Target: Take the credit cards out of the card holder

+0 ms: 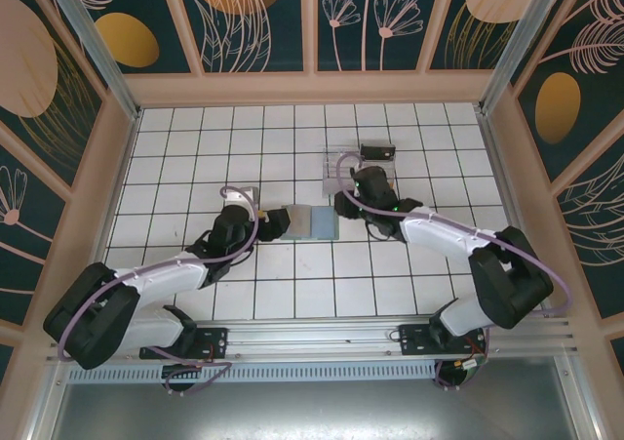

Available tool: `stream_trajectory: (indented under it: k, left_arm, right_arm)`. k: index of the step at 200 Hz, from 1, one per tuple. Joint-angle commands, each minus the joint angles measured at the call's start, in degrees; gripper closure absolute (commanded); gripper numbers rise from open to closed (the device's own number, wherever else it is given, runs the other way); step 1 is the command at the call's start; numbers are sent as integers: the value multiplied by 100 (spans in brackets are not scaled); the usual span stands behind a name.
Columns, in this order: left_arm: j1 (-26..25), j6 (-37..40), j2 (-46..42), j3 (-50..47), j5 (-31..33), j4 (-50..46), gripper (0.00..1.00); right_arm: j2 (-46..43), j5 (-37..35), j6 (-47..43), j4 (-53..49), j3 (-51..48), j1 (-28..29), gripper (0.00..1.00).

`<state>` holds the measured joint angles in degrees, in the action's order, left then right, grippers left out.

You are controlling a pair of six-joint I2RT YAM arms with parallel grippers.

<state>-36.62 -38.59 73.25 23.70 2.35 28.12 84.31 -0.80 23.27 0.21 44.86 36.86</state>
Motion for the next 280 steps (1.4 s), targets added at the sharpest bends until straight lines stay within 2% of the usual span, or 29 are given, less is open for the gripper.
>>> stream_trajectory:
  k: [1, 69, 88, 134, 184, 280]
  left_arm:
    - [59, -271, 183, 372, -173, -253, 24]
    - [54, -595, 1331, 1139, -796, -526, 45]
    - [58, -602, 1501, 1215, -859, -565, 46]
    - [55, -547, 1739, 1351, -918, -913, 48]
    - [50, -544, 1936, 1331, -1183, -767, 51]
    - [50, -564, 2138, 1399, -1043, -1032, 50]
  right_arm:
    - [221, 476, 611, 659, -225, 84, 60]
    - [968, 774, 656, 915, -312, 69, 63]
    - [1106, 929, 746, 1041, -364, 67, 66]
    - [1183, 739, 866, 964, -407, 66, 67]
    - [1289, 779, 863, 964, -382, 61, 70]
    - [1237, 805, 864, 903, -356, 75, 70]
